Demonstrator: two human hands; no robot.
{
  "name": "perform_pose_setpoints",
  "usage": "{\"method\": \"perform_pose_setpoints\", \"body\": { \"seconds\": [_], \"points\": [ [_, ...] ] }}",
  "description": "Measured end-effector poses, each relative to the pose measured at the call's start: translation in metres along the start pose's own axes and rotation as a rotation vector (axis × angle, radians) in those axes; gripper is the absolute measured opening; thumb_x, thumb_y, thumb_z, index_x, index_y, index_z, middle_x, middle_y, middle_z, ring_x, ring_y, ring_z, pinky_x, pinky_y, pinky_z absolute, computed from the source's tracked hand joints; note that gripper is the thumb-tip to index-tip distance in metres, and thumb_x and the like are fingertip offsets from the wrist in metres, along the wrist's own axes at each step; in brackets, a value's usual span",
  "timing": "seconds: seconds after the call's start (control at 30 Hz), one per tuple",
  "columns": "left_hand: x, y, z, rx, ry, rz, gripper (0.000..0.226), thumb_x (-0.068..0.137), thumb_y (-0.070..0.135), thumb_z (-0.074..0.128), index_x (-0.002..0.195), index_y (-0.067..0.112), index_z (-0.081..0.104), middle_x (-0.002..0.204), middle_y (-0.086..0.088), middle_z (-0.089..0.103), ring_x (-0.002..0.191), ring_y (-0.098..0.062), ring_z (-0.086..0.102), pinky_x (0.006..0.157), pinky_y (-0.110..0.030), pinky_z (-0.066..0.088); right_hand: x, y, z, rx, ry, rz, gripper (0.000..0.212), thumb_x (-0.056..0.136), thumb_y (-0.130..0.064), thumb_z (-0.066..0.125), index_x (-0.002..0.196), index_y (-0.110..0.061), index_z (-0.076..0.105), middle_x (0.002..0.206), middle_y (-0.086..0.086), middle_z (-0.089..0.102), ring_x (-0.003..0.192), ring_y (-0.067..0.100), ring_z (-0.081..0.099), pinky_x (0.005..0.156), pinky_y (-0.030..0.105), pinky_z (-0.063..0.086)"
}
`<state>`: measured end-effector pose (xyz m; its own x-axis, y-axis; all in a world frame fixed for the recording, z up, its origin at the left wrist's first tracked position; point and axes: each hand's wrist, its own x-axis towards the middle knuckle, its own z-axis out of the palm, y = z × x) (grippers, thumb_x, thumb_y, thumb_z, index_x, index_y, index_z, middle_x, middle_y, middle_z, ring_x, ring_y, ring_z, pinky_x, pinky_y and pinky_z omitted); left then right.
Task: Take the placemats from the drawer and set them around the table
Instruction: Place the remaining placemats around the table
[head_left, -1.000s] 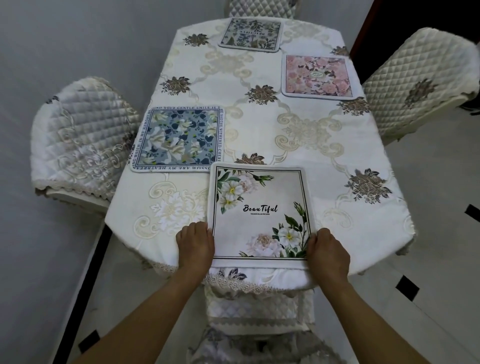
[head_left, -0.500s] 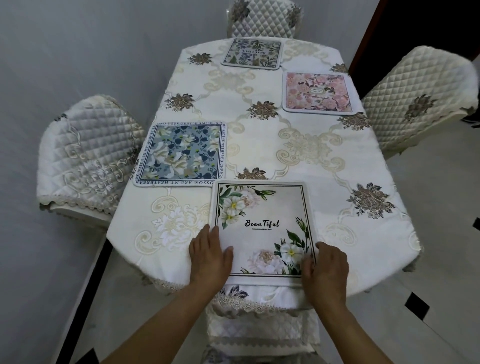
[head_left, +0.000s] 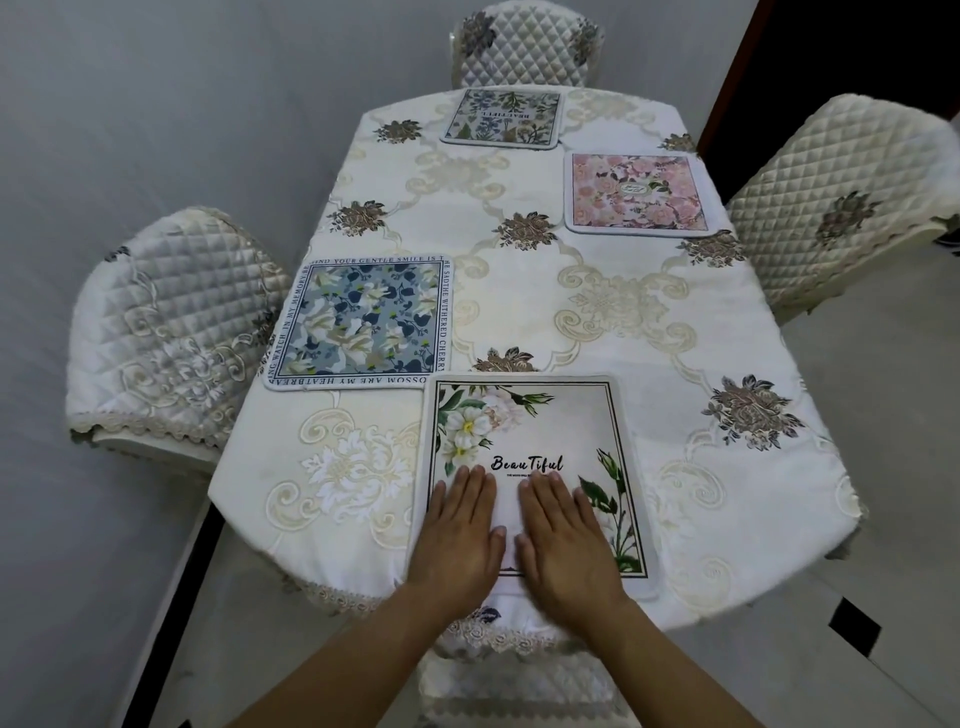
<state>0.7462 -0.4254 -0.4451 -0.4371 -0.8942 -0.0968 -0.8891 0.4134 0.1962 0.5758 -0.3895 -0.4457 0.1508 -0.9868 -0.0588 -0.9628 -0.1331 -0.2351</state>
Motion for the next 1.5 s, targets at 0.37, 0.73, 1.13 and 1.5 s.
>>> {"method": "perform_pose_setpoints", "body": {
  "seconds": [0.37, 0.73, 1.13, 1.5],
  "points": [
    [0.049, -0.058, -0.022, -0.061, -0.04, -0.124, 0.081, 0.091, 0.06, 0.006, 0.152, 0.008, -0.002, 0.16, -0.012, -0.009, 0.147, -0.027, -0.013, 0.118, -0.045, -0.008, 0.019, 0.046, -0.016, 0.028, -0.034, 0.072, 0.065, 0.096, -0.045, 0.02, 0.151, -0.01, 0.016, 0.159, 0.01, 0.015, 0.148, 0.024, 0.005, 0.118, 0.04, 0.002],
    [0.185, -0.046, -0.039, 0.056, -0.091, -0.109, 0.071, 0.096, 0.055, 0.02, 0.152, 0.016, 0.003, 0.162, -0.01, 0.003, 0.148, -0.029, -0.005, 0.114, -0.062, -0.003, 0.18, 0.037, -0.031, -0.033, -0.127, 0.007, 0.064, 0.096, -0.042, 0.015, 0.152, -0.013, 0.004, 0.162, 0.005, 0.001, 0.148, 0.02, -0.006, 0.118, 0.045, -0.003],
    [0.168, -0.095, -0.026, -0.015, 0.069, -0.04, 0.074, 0.095, 0.062, 0.014, 0.153, 0.017, 0.005, 0.162, -0.007, 0.002, 0.148, -0.019, -0.008, 0.12, -0.042, -0.004, 0.143, 0.117, -0.029, -0.035, 0.016, 0.085, 0.068, 0.093, -0.048, 0.011, 0.153, -0.017, 0.004, 0.162, 0.003, 0.004, 0.148, 0.017, -0.005, 0.119, 0.038, -0.003],
    [0.13, -0.087, -0.02, -0.053, 0.076, -0.058, 0.074, 0.095, 0.063, 0.017, 0.153, 0.018, 0.01, 0.162, -0.012, 0.0, 0.147, -0.026, -0.012, 0.12, -0.043, -0.002, 0.083, 0.112, -0.023, 0.04, 0.011, 0.185, 0.071, 0.091, -0.048, 0.008, 0.153, -0.013, 0.002, 0.161, 0.007, 0.0, 0.148, 0.023, -0.005, 0.119, 0.04, -0.003]
  ]
}}
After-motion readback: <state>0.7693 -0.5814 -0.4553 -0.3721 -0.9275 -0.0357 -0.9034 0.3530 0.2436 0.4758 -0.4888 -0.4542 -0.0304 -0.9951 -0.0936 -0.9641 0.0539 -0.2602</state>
